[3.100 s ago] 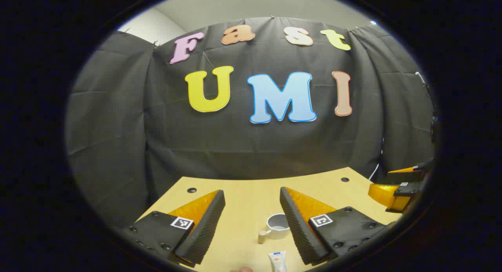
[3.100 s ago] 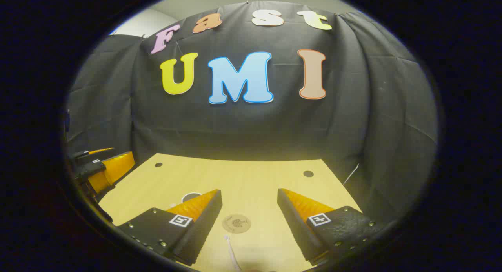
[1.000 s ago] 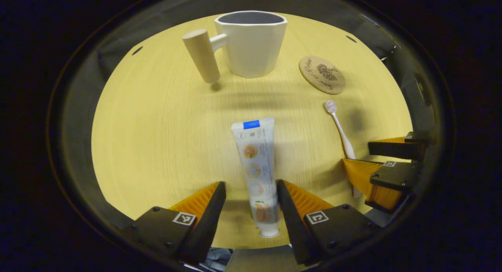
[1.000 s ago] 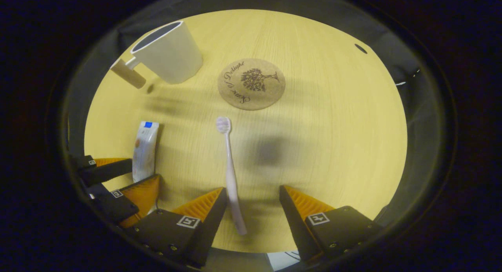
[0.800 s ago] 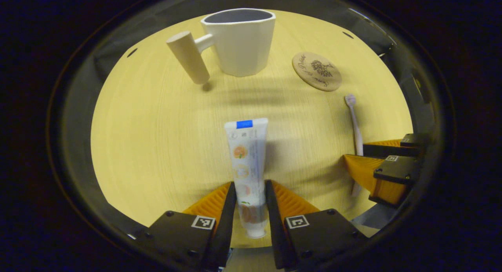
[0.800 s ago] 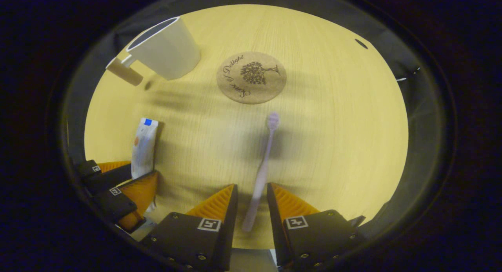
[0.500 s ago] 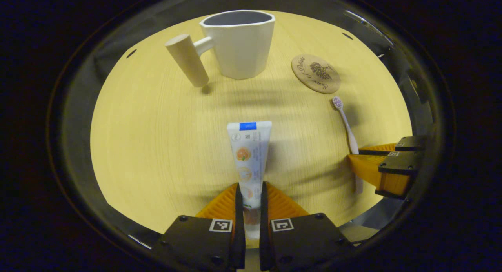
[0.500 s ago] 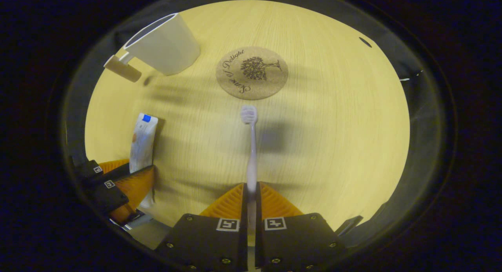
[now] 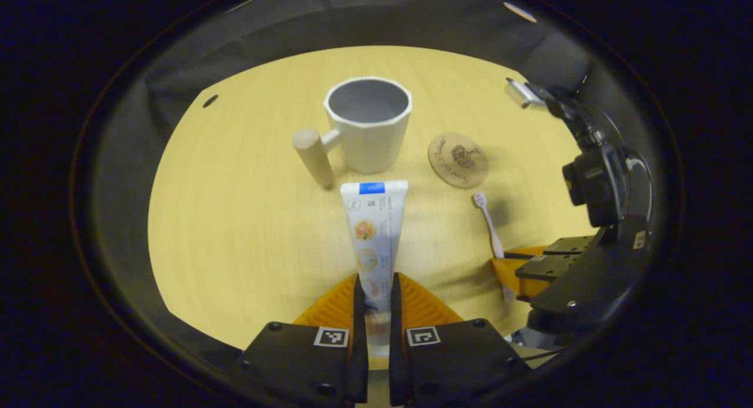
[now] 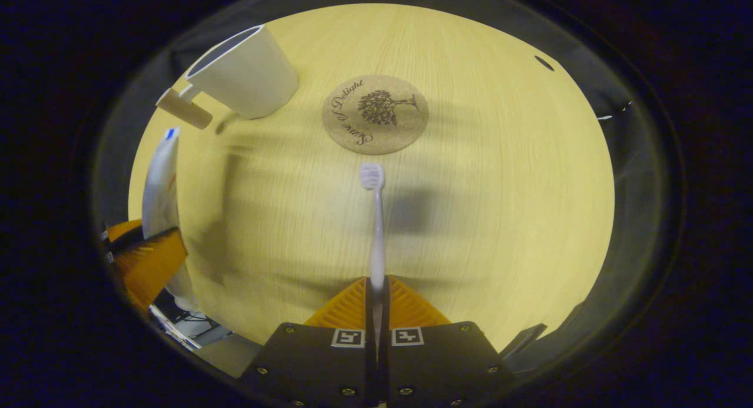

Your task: Put the toothbrush and toothpaste on the desktop into the cup, then pick up the cup and place it on the coaster on the desktop.

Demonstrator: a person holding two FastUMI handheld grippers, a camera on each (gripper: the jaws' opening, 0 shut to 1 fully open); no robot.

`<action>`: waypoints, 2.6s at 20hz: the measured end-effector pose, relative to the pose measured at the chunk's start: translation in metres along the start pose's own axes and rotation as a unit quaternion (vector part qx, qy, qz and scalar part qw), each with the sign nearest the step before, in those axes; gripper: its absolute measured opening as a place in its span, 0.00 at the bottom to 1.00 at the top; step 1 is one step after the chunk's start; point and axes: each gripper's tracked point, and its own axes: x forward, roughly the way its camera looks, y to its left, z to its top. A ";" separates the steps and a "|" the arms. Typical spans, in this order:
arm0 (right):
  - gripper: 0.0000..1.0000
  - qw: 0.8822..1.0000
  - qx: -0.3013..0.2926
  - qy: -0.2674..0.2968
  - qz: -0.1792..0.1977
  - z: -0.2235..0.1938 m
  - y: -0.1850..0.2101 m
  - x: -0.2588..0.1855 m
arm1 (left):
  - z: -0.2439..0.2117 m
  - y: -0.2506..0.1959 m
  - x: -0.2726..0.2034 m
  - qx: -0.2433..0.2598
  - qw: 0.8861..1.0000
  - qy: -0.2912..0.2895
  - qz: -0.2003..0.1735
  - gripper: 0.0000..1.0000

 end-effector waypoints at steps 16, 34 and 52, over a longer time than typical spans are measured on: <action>0.02 0.999 0.043 -0.014 0.013 0.001 -0.002 0.000 | 0.207 0.037 -0.040 0.009 0.990 -0.143 -0.015 0.21; 0.02 0.976 0.138 -0.155 0.068 0.059 -0.027 -0.081 | 0.204 0.029 0.023 0.049 0.965 -0.253 -0.051 0.23; 0.02 0.948 0.115 -0.261 0.141 0.167 0.025 -0.154 | 0.172 0.077 -0.134 0.020 0.916 -0.398 -0.048 0.61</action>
